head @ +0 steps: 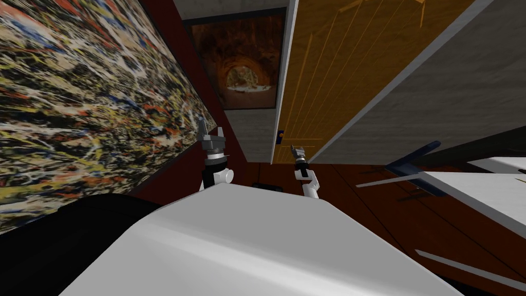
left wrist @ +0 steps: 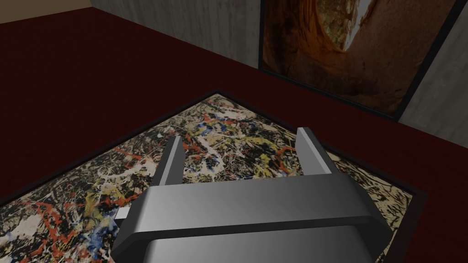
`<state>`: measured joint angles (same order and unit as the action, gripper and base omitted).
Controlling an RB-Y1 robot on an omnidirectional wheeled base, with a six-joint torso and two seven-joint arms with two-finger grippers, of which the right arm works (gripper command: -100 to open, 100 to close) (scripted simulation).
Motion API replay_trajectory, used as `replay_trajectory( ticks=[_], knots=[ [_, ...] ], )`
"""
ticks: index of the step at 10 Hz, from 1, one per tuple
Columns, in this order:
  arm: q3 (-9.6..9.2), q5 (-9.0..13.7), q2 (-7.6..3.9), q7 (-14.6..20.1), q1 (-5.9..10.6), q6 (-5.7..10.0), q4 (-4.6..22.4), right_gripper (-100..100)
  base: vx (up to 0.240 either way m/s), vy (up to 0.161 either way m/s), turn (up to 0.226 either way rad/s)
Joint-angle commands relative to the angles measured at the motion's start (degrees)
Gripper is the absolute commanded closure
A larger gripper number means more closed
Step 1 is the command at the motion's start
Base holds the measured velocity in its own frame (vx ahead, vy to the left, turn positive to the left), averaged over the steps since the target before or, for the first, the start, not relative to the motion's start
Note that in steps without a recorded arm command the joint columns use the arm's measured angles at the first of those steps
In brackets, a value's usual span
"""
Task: Pull the door open
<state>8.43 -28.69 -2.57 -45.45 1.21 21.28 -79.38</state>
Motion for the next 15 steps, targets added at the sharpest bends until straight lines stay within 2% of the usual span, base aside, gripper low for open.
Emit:
replay_trajectory(
  ticks=[1,6,11,12,13,15],
  knots=[
    [0.26,-1.1,0.22,-1.6,0.79,-0.08,1.7,-100,0.099,0.040,0.015],
    [0.97,-4.0,1.35,-5.6,2.99,-0.22,6.4,-100,0.091,0.028,0.014],
    [2.03,-8.2,3.76,-11.5,6.24,-0.44,13.3,-100,0.142,0.043,0.017],
    [2.04,-7.7,3.39,-10.8,6.01,-0.20,12.7,-100,0.064,0.019,0.004],
    [3.08,-7.6,1.85,-11.5,6.39,-0.24,13.3,-100,0.051,-0.005,0.182],
    [5.03,-7.2,0.80,-12.4,6.92,-0.21,14.0,-100,0.119,-0.019,0.232]
  ],
)
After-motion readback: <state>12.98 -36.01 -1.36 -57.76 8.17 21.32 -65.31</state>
